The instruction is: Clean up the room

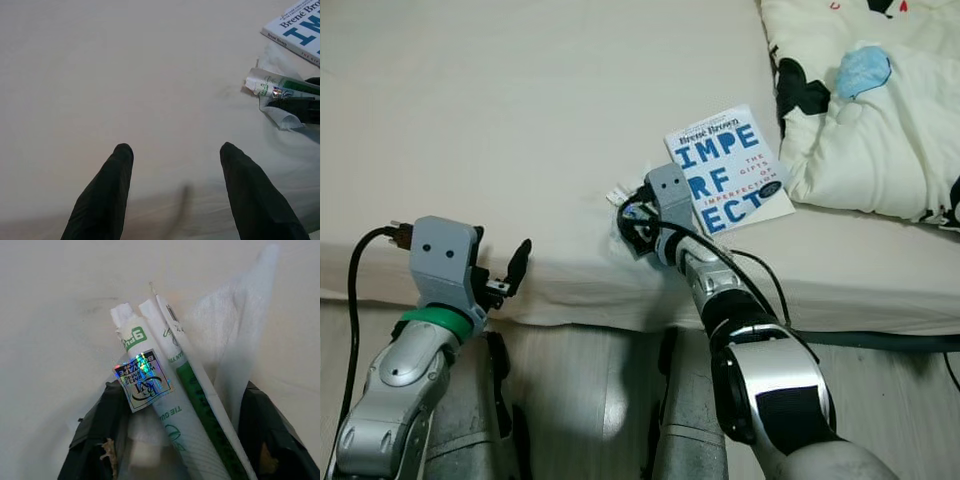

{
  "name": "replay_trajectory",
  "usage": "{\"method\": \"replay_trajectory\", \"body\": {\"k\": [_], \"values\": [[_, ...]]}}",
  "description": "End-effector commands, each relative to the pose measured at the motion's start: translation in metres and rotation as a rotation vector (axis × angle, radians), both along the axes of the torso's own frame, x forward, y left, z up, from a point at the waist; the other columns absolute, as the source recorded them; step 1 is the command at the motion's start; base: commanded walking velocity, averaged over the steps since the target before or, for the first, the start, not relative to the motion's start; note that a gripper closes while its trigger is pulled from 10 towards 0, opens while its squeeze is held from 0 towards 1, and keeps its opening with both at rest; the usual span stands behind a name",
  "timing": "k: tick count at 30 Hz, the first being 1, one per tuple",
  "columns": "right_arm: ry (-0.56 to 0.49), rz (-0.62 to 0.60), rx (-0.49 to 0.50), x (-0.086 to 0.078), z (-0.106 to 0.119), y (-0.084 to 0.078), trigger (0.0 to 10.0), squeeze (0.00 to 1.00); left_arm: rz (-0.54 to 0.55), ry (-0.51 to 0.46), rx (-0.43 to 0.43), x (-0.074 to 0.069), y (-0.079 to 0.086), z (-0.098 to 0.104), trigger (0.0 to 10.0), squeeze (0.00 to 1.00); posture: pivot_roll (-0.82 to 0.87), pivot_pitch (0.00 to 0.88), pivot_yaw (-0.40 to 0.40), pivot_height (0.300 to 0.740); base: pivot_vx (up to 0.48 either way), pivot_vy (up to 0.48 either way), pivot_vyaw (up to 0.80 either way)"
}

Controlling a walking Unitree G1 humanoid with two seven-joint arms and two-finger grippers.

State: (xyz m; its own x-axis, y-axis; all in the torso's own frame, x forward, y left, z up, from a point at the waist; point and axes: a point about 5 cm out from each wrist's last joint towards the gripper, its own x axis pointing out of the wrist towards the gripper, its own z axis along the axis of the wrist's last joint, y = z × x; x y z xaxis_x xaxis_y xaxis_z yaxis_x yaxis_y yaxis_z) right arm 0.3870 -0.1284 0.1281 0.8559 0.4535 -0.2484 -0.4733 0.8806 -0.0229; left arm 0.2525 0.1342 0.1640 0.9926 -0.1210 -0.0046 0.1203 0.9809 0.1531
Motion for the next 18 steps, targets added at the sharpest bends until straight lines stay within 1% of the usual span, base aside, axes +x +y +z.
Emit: {"method": "replay_trajectory", "body": {"k": [1, 13, 18], "values": [[0.11, 0.02, -0.005, -0.0105, -0.0234, 0.0012, 0.0, 0.0, 0.0, 0.026, 0.008, -0.0043, -0.0001, -0.004, 10.0, 0.0, 0.25, 0.31, 0.031, 0.506, 0.0, 0.0, 0.0], [0.118, 0.055, 0.005, -0.012, -0.0245, 0.002, 0.0, 0.0, -0.007, 0.036, 0.003, -0.0028, -0.0027, -0.0037, 10.0, 0.0, 0.24, 0.288, 0.03, 0.506, 0.0, 0.0, 0.0], [0.122, 0.055, 0.047, -0.0122, -0.0239, 0.0002, 0.0, 0.0, -0.007, 0.033, -0.002, 0.0003, -0.0042, -0.003, 10.0, 0.0, 0.23, 0.271, 0.024, 0.506, 0.0, 0.0, 0.0]]}}
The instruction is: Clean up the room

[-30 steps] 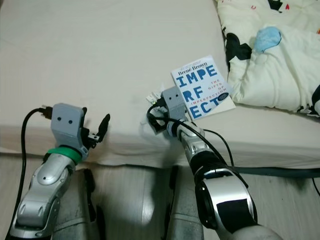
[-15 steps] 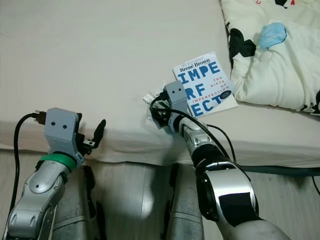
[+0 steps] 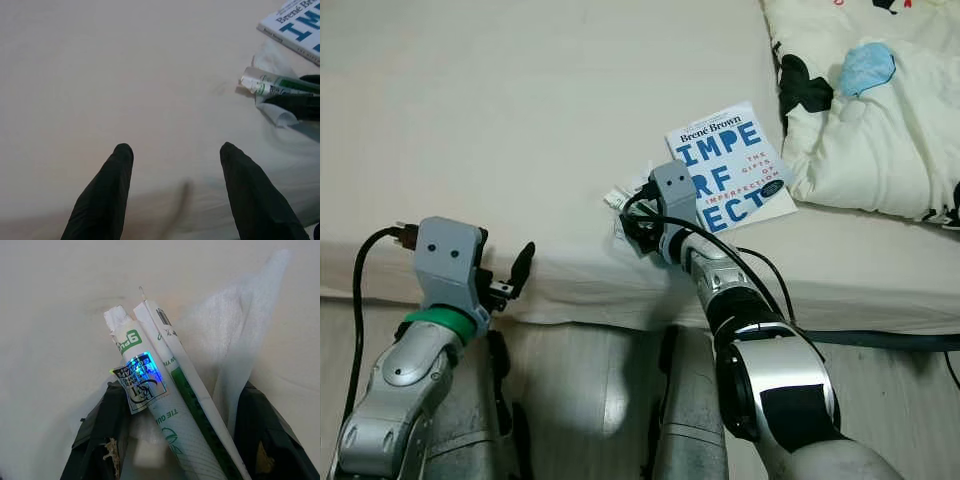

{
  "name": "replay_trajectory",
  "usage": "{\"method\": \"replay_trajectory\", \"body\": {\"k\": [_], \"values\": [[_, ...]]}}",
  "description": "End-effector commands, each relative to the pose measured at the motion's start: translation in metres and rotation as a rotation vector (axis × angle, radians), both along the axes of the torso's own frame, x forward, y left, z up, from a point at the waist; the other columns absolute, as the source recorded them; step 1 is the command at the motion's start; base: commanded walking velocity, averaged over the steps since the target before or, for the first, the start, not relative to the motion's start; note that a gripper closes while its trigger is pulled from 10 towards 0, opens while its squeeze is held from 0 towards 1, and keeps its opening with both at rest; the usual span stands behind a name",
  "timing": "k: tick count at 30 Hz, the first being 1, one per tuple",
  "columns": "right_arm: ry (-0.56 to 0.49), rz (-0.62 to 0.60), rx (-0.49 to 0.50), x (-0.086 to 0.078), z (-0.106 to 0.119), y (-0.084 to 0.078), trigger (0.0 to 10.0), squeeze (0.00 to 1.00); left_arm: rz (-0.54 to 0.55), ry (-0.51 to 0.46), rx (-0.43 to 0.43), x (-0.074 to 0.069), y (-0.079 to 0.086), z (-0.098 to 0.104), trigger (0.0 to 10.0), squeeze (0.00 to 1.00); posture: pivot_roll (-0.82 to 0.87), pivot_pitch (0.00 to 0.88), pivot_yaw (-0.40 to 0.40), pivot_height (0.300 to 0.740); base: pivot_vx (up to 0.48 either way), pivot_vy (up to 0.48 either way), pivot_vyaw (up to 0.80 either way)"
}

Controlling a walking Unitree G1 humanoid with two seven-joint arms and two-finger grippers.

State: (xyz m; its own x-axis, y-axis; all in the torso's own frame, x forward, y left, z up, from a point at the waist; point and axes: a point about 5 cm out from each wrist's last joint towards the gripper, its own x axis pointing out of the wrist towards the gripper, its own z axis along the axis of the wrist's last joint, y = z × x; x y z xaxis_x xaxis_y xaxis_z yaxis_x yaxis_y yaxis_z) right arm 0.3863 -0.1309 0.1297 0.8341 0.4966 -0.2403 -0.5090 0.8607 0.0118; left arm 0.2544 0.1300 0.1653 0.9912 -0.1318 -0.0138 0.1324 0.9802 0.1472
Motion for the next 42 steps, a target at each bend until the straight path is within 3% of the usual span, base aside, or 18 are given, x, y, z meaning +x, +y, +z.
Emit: {"method": "replay_trajectory", "body": {"k": [1, 6, 7, 8, 9, 12, 13, 19, 20, 22, 23, 24, 25, 32, 42], "values": [[0.112, 0.015, 0.027, -0.011, -0.024, 0.002, 0.0, 0.0, 0.003, 0.022, 0.001, 0.0, -0.001, -0.004, 10.0, 0.0, 0.22, 0.266, 0.023, 0.506, 0.0, 0.0, 0.0], [0.09, 0.005, 0.025, -0.01, -0.021, -0.001, 0.0, 0.0, -0.001, 0.02, -0.003, 0.002, -0.003, -0.004, 10.0, 0.0, 0.21, 0.255, 0.022, 0.506, 0.0, 0.0, 0.0], [0.073, -0.013, -0.014, -0.009, -0.021, -0.004, 6.4, 0.0, -0.004, 0.018, -0.005, 0.003, -0.004, -0.004, 10.0, 0.0, 0.21, 0.251, 0.022, 0.506, 0.0, 0.0, 0.0], [0.073, -0.013, -0.014, -0.009, -0.021, -0.004, 6.4, 0.0, -0.004, 0.018, -0.005, 0.003, -0.004, -0.004, 10.0, 0.0, 0.21, 0.251, 0.022, 0.506, 0.0, 0.0, 0.0], [0.053, -0.019, -0.062, -0.009, -0.021, -0.007, 10.0, 0.0, -0.006, 0.018, -0.006, 0.005, -0.005, -0.004, 10.0, 0.0, 0.2, 0.249, 0.022, 0.506, 0.0, 0.0, 0.0], [0.03, -0.026, -0.127, -0.009, -0.022, -0.01, 10.0, 0.0, -0.008, 0.016, -0.007, 0.005, -0.005, -0.004, 10.0, 0.0, 0.2, 0.249, 0.022, 0.506, 0.0, 0.0, 0.0], [0.013, -0.024, -0.2, -0.009, -0.023, -0.012, 10.0, 1.0, -0.009, 0.016, -0.007, 0.006, -0.006, -0.004, 10.0, 0.0, 0.2, 0.248, 0.022, 0.506, 0.0, 0.0, 0.0], [-0.015, 0.016, -0.378, -0.009, -0.024, -0.016, 10.0, 1.0, -0.01, 0.015, -0.01, 0.007, -0.006, -0.004, 10.0, 0.0, 0.2, 0.251, 0.019, 0.506, 0.0, 0.0, 0.0], [-0.009, 0.034, -0.412, -0.008, -0.022, -0.017, 7.1, 0.0, -0.01, 0.016, -0.011, 0.007, -0.006, -0.004, 10.0, 0.0, 0.2, 0.251, 0.019, 0.506, 0.0, 0.0, 0.0], [-0.003, 0.045, -0.43, -0.007, -0.02, -0.017, 7.1, 0.0, -0.009, 0.017, -0.011, 0.006, -0.006, -0.004, 10.0, 0.0, 0.2, 0.251, 0.019, 0.506, 0.0, 0.0, 0.0], [0.003, 0.058, -0.442, -0.005, -0.017, -0.018, 4.8, 0.0, -0.008, 0.017, -0.012, 0.006, -0.006, -0.004, 10.0, 0.0, 0.2, 0.254, 0.018, 0.506, 0.0, 0.0, 0.0], [0.011, 0.07, -0.446, -0.004, -0.014, -0.018, 3.6, 0.0, -0.007, 0.017, -0.013, 0.006, -0.006, -0.004, 10.0, 0.0, 0.2, 0.254, 0.018, 0.506, 0.0, 0.0, 0.0], [0.017, 0.085, -0.442, -0.003, -0.012, -0.017, 0.2, 0.0, -0.006, 0.017, -0.013, 0.006, -0.006, -0.004, 10.0, 0.0, 0.2, 0.255, 0.016, 0.506, 0.0, 0.0, 0.0], [0.092, 0.225, -0.39, -0.006, -0.011, -0.009, 0.0, 0.0, -0.005, 0.018, -0.015, 0.006, -0.006, -0.004, 10.0, 0.0, 0.2, 0.256, 0.013, 0.506, 0.0, 0.0, 0.0], [0.109, 0.281, -0.4, -0.009, -0.013, -0.007, 0.0, 0.0, -0.003, 0.019, -0.017, 0.007, -0.006, -0.004, 10.0, 0.0, 0.19, 0.255, 0.014, 0.506, 0.0, 0.0, 0.0]]}}
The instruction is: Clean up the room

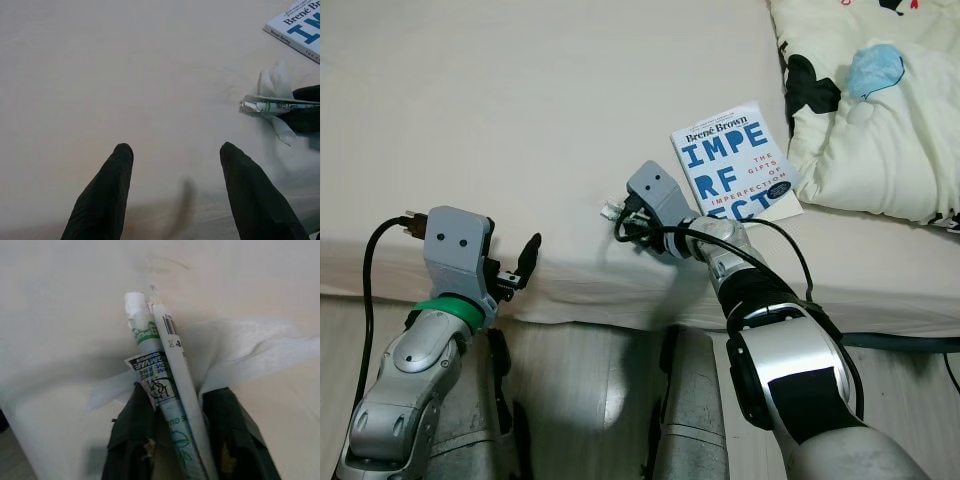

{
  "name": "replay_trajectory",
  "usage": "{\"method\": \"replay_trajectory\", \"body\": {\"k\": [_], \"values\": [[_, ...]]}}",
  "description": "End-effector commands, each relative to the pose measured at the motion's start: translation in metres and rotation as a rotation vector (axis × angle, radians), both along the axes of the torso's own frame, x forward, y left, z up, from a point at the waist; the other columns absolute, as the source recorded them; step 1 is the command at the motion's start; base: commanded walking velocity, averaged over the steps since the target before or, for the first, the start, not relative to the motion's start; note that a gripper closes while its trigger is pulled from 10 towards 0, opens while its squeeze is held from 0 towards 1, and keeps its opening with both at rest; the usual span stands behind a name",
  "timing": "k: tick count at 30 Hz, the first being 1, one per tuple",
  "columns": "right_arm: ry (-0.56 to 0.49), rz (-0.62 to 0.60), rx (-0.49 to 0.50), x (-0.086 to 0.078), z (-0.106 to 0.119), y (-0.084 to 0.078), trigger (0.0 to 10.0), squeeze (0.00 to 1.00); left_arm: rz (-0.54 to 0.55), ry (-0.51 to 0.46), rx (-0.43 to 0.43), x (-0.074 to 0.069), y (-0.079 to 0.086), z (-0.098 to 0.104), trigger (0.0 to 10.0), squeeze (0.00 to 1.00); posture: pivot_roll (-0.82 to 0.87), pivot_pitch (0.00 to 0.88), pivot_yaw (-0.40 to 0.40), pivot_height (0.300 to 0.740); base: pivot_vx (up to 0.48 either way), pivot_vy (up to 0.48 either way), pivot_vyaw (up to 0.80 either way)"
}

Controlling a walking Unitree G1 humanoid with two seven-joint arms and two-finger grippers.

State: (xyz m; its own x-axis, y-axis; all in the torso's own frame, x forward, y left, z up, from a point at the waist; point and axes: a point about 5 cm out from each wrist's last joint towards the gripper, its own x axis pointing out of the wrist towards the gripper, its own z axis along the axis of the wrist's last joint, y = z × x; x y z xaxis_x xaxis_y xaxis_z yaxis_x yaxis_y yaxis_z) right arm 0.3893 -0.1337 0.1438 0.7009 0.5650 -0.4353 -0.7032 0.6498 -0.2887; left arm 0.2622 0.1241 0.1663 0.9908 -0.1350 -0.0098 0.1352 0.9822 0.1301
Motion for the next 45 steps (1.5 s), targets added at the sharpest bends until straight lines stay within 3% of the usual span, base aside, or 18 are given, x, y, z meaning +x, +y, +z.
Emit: {"method": "replay_trajectory", "body": {"k": [1, 10, 13, 15, 17, 19, 20, 21, 22, 23, 27, 30, 36, 45], "values": [[0.121, 0.004, -0.036, -0.012, -0.027, -0.004, 0.0, 0.0, 0.0, 0.021, 0.001, -0.001, 0.0, -0.005, 10.0, 0.0, 0.19, 0.254, 0.015, 0.506, 0.0, 0.0, 0.0], [0.082, -0.008, 0.084, -0.008, -0.017, 0.001, 0.0, 0.0, -0.004, 0.02, -0.002, 0.003, -0.001, -0.006, 10.0, 0.0, 0.18, 0.241, 0.016, 0.506, 0.0, 0.0, 0.0], [0.021, -0.029, 0.228, -0.004, -0.004, 0.005, 0.0, 0.0, -0.008, 0.013, -0.008, 0.007, -0.004, -0.005, 10.0, 0.0, 0.17, 0.22, 0.013, 0.506, 0.0, 0.0, 0.0], [0.0, -0.037, 0.262, -0.003, -0.001, 0.006, 0.0, 0.0, -0.01, 0.01, -0.01, 0.008, -0.006, -0.005, 10.0, 0.0, 0.16, 0.208, 0.011, 0.506, 0.0, 0.0, 0.0], [-0.114, -0.069, 0.366, -0.001, 0.011, 0.005, 0.0, 0.0, -0.013, -0.011, -0.017, 0.013, -0.008, -0.002, 10.0, 0.0, 0.15, 0.184, 0.006, 0.506, 0.0, 0.0, 0.0], [-0.114, -0.069, 0.366, -0.001, 0.011, 0.005, 0.0, 0.0, -0.013, -0.011, -0.017, 0.013, -0.008, -0.002, 10.0, 0.0, 0.15, 0.184, 0.006, 0.506, 0.0, 0.0, 0.0], [-0.162, -0.083, 0.399, 0.0, 0.016, 0.004, 0.0, 0.0, -0.012, -0.018, -0.02, 0.015, -0.008, -0.001, 10.0, 0.0, 0.14, 0.175, 0.006, 0.506, 0.0, 0.0, 0.0], [-0.251, -0.098, 0.47, -0.004, 0.022, 0.006, 3.9, 0.0, -0.009, -0.036, -0.025, 0.018, -0.009, 0.001, 10.0, 0.0, 0.11, 0.143, -0.001, 0.506, 0.0, 0.0, 0.0], [-0.305, -0.109, 0.516, -0.007, 0.025, 0.006, 3.9, 0.0, -0.007, -0.048, -0.028, 0.021, -0.01, 0.002, 10.0, 0.0, 0.11, 0.138, -0.002, 0.506, 0.0, 0.0, 0.0], [-0.358, -0.121, 0.572, -0.014, 0.028, 0.008, 10.0, 0.0, -0.006, -0.064, -0.03, 0.023, -0.01, 0.005, 10.0, 0.0, 0.09, 0.12, -0.006, 0.506, 0.0, 0.0, 0.0], [-0.456, -0.191, 0.626, -0.031, 0.023, 0.006, 10.0, 0.0, -0.011, -0.115, -0.028, 0.03, -0.014, 0.013, 10.0, 0.0, 0.05, 0.069, -0.014, 0.506, 0.0, 0.0, 0.0], [-0.479, -0.215, 0.632, -0.035, 0.021, 0.005, 10.0, 0.0, -0.014, -0.13, -0.026, 0.032, -0.015, 0.015, 10.0, 0.0, 0.05, 0.069, -0.014, 0.506, 0.0, 0.0, 0.0], [-0.556, -0.456, 0.644, -0.053, 0.004, -0.03, 10.0, 0.0, -0.041, -0.2, -0.037, 0.042, -0.022, 0.028, 10.0, 0.0, 0.01, 0.0, -0.014, 0.525, 0.0, 0.0, 0.0], [-0.572, -0.515, 0.613, -0.062, -0.001, -0.043, 10.0, 0.0, -0.087, -0.18, -0.039, 0.042, -0.026, 0.02, 10.0, 0.0, 0.0, 0.0, -0.014, 0.544, 0.0, 0.0, 0.0]]}}
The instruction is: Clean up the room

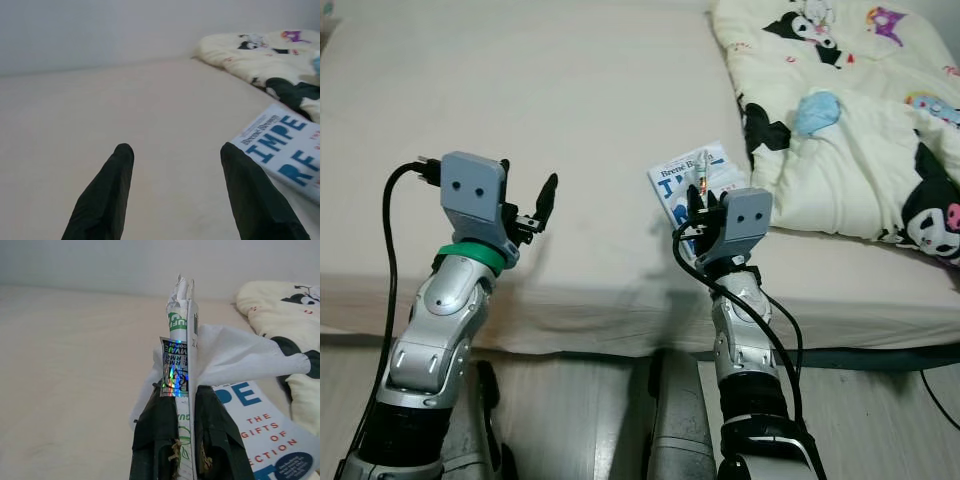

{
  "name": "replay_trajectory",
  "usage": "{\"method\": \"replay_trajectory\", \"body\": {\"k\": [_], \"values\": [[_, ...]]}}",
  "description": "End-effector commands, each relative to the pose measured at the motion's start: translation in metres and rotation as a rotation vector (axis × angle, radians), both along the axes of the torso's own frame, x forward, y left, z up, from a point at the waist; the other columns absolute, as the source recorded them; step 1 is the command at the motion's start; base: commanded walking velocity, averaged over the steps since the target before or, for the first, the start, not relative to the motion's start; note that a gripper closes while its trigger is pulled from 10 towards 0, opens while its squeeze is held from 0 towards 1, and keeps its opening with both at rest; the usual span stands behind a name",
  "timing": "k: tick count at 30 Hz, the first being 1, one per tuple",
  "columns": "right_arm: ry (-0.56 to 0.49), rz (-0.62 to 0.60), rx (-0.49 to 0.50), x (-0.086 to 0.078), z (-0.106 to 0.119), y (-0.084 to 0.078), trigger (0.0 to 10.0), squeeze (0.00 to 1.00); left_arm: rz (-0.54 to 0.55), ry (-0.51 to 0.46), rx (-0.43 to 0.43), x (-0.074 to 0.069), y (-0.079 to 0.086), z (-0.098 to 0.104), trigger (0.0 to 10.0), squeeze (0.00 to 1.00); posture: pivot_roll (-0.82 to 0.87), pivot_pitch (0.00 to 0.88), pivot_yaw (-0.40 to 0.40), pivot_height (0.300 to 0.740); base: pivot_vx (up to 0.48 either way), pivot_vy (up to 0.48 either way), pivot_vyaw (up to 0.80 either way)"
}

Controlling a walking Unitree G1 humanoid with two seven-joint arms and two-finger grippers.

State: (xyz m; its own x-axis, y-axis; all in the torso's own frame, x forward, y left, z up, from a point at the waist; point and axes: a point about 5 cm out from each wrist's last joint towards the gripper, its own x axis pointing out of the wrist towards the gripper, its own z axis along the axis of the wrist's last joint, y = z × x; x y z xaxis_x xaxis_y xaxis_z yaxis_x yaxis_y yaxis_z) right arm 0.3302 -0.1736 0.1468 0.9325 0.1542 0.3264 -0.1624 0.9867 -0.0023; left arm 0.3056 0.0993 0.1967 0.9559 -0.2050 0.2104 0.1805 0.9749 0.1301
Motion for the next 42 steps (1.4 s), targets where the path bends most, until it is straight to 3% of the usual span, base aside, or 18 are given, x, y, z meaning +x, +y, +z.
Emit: {"method": "replay_trajectory", "body": {"k": [1, 9, 17, 42], "values": [[0.021, -0.016, -0.016, -0.006, -0.007, -0.003, 10.0, 0.0, -0.025, 0.064, 0.0, -0.001, -0.001, -0.018, 10.0, 0.0, 0.0, 0.0, -0.017, 0.549, 0.0, 0.0, 0.0], [0.03, -0.009, -0.084, -0.014, -0.016, 0.001, 10.0, 0.0, 0.024, 0.192, 0.093, -0.005, 0.014, -0.066, 10.0, 0.0, 0.01, 0.0, -0.017, 0.578, 0.0, 0.0, 0.0], [0.041, -0.006, -0.096, -0.017, -0.019, 0.005, 10.0, 0.0, 0.07, 0.261, 0.127, -0.008, 0.027, -0.089, 10.0, 0.0, 0.01, 0.0, -0.019, 0.597, 0.0, 0.0, 0.0], [0.066, -0.015, -0.114, -0.02, -0.025, 0.006, 10.0, 0.0, 0.021, 0.219, 0.097, 0.001, 0.014, -0.084, 10.0, 0.0, 0.01, 0.0, -0.017, 0.674, 0.0, 0.0, 0.0]]}}
